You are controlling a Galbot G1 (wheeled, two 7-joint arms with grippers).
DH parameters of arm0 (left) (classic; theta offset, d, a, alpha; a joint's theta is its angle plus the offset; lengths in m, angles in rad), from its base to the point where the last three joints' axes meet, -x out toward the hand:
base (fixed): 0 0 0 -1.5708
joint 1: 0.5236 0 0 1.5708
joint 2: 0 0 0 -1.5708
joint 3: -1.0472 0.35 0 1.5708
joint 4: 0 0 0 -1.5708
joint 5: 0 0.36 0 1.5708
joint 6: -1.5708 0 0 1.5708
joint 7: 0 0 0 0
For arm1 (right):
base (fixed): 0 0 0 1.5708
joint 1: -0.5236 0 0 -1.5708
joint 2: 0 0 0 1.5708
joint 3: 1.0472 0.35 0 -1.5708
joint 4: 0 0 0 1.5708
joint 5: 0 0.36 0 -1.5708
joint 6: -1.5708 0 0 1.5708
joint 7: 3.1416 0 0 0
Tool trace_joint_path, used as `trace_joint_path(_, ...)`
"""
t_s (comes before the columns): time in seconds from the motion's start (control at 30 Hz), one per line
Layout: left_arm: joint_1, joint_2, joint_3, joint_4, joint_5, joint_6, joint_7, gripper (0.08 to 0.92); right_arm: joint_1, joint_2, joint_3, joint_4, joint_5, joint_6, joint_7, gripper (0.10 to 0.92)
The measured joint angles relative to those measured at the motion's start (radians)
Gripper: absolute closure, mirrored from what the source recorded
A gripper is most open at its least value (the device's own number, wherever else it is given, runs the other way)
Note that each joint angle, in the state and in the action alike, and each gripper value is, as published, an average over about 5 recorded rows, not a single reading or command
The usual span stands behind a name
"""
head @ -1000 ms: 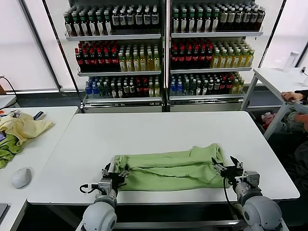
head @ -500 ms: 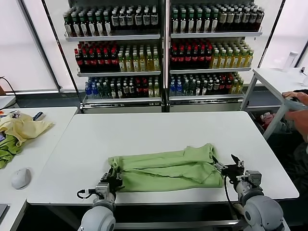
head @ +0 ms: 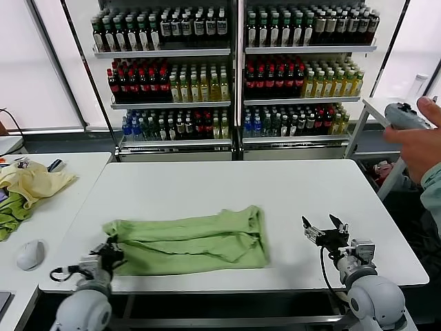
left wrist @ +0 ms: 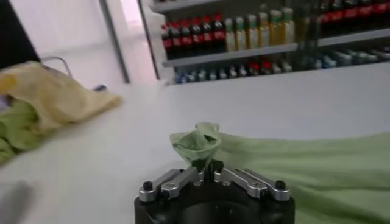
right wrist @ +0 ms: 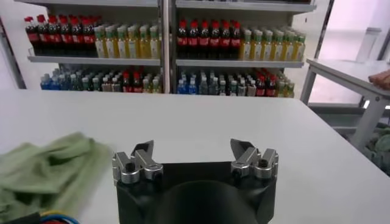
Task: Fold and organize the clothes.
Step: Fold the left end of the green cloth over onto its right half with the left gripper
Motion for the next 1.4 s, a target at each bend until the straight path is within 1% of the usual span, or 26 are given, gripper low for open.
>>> trace_joint_path(0.1,-0.002,0.025,-0.060,-0.022,-0.057,0.006,0.002,0.879,0.003,-0.002,-0.002,-0.004,-0.003,0.002,-0.001,0.203)
trace_joint_path(0.2,-0.010,0.033,-0.100,-0.056,-0.161,0.016,0.003,0.879,0.005,-0.005,-0.004,-0.006,-0.006,0.003,-0.002,0.203)
trace_joint_path(0.33,-0.030,0.021,-0.120,-0.111,-0.337,0.029,-0.002,0.879,0.005,-0.011,-0.005,-0.009,-0.009,0.004,-0.003,0.203)
trace_joint_path(0.43,-0.049,-0.001,-0.108,-0.150,-0.453,0.033,-0.006,0.879,0.007,-0.015,-0.005,-0.011,-0.009,0.006,-0.004,0.203)
trace_joint_path(0.57,-0.077,-0.035,-0.058,-0.181,-0.555,0.035,-0.016,0.879,0.010,-0.017,-0.005,-0.011,-0.010,0.007,-0.005,0.203)
trace_joint_path(0.7,-0.106,-0.071,0.019,-0.191,-0.607,0.040,-0.029,0.879,0.009,-0.020,-0.001,-0.012,-0.011,0.009,-0.007,0.203)
trace_joint_path(0.83,-0.137,-0.103,0.114,-0.186,-0.617,0.049,-0.044,0.879,0.006,-0.023,0.005,-0.012,-0.012,0.013,-0.008,0.203)
trace_joint_path(1.0,-0.186,-0.138,0.234,-0.150,-0.578,0.061,-0.059,0.876,0.004,-0.021,0.006,-0.013,-0.014,0.015,-0.009,0.203)
trace_joint_path(1.1,-0.220,-0.152,0.297,-0.120,-0.541,0.069,-0.067,0.839,0.005,-0.018,0.003,-0.014,-0.017,0.016,-0.010,0.203)
trace_joint_path(1.27,-0.271,-0.160,0.383,-0.081,-0.481,0.075,-0.073,0.703,0.006,-0.012,-0.004,-0.015,-0.023,0.017,-0.011,0.203)
trace_joint_path(1.4,-0.290,-0.160,0.423,-0.073,-0.450,0.072,-0.066,0.590,0.004,-0.010,-0.007,-0.015,-0.026,0.017,-0.011,0.203)
